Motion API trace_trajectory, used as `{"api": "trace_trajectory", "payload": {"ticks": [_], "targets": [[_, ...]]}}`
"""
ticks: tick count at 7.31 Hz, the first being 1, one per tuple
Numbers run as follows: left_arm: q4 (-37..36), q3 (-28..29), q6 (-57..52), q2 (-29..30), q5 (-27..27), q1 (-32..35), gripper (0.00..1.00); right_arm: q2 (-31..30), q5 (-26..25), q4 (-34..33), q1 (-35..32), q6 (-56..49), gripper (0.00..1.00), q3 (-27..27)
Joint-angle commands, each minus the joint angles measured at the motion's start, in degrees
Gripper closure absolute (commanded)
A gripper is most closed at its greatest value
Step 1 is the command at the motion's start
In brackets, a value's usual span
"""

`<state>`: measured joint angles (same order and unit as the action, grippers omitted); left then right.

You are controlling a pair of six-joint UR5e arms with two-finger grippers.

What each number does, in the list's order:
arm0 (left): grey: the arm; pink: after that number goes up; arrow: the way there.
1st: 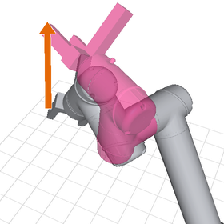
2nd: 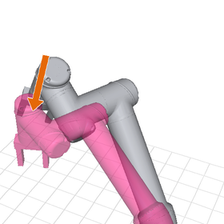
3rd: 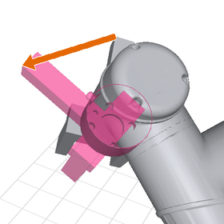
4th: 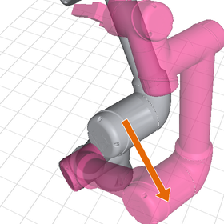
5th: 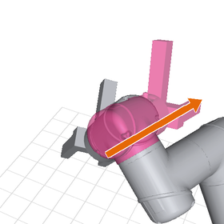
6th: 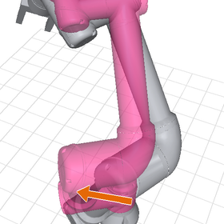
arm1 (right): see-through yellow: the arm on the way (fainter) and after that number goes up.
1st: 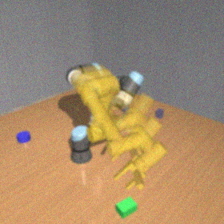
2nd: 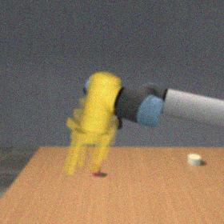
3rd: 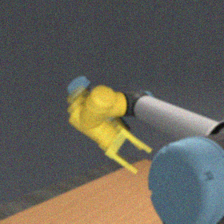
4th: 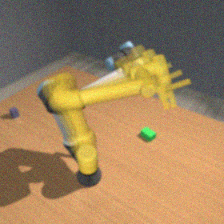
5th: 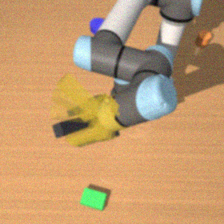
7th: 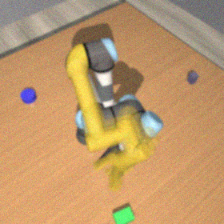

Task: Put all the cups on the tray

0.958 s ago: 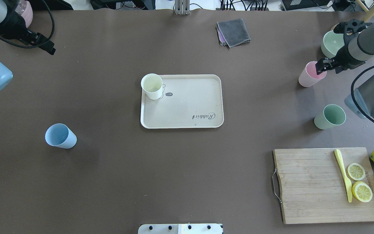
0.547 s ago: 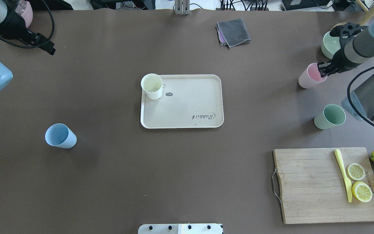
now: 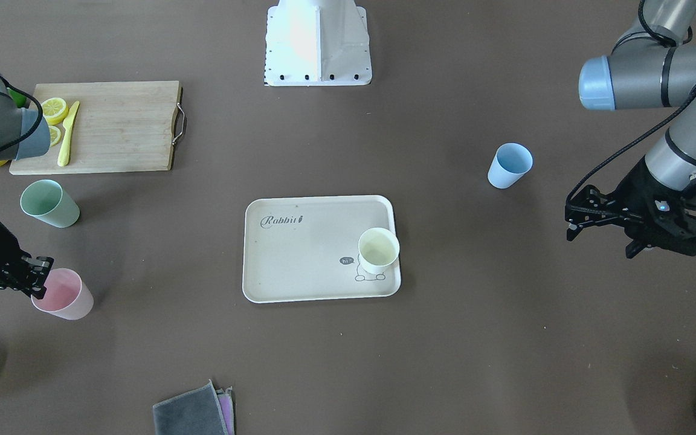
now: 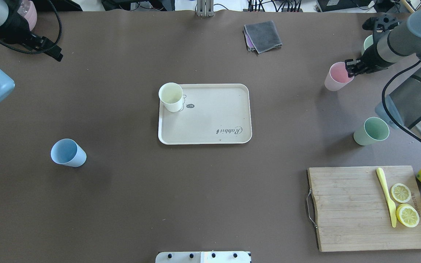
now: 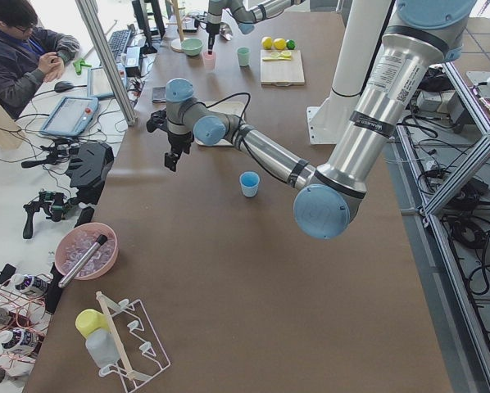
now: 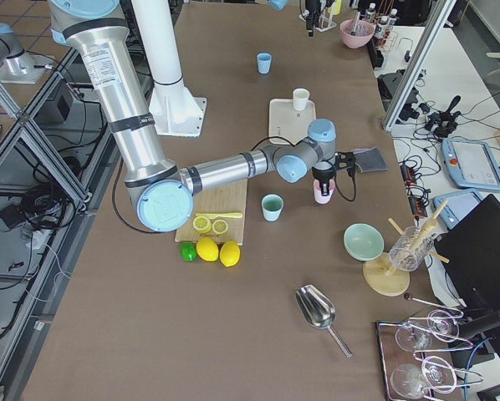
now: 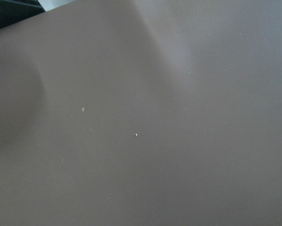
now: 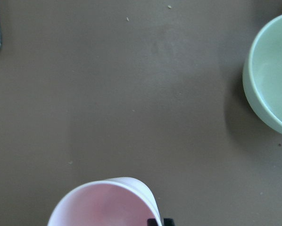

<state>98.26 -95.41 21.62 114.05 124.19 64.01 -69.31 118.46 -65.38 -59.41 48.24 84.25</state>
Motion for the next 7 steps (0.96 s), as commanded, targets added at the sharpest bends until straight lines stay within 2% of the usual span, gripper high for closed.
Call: {"api": "trace_trajectory", "payload": {"ticks": [1,3,4,7], "targets": [[0.0,0.0,0.4,0.0,0.0,0.0,0.00,6.1,-0.6,-0.4,5.6,13.5,1.00,0.1],[0.0,0.0,0.5,0.3,0.0,-0.1,0.00,12.2,-6.9,-0.7,13.7,24.0,1.00,-0.2],[0.0,0.0,0.6,0.4,0.1,-0.1,0.00,14.5,-7.7,-0.7,16.1,28.3,1.00,-0.3],[0.0,0.0,0.7,0.6,0.1,-0.3,0.00,17.5,-9.9,-3.6,18.7,29.3,1.00,-0.4]]}}
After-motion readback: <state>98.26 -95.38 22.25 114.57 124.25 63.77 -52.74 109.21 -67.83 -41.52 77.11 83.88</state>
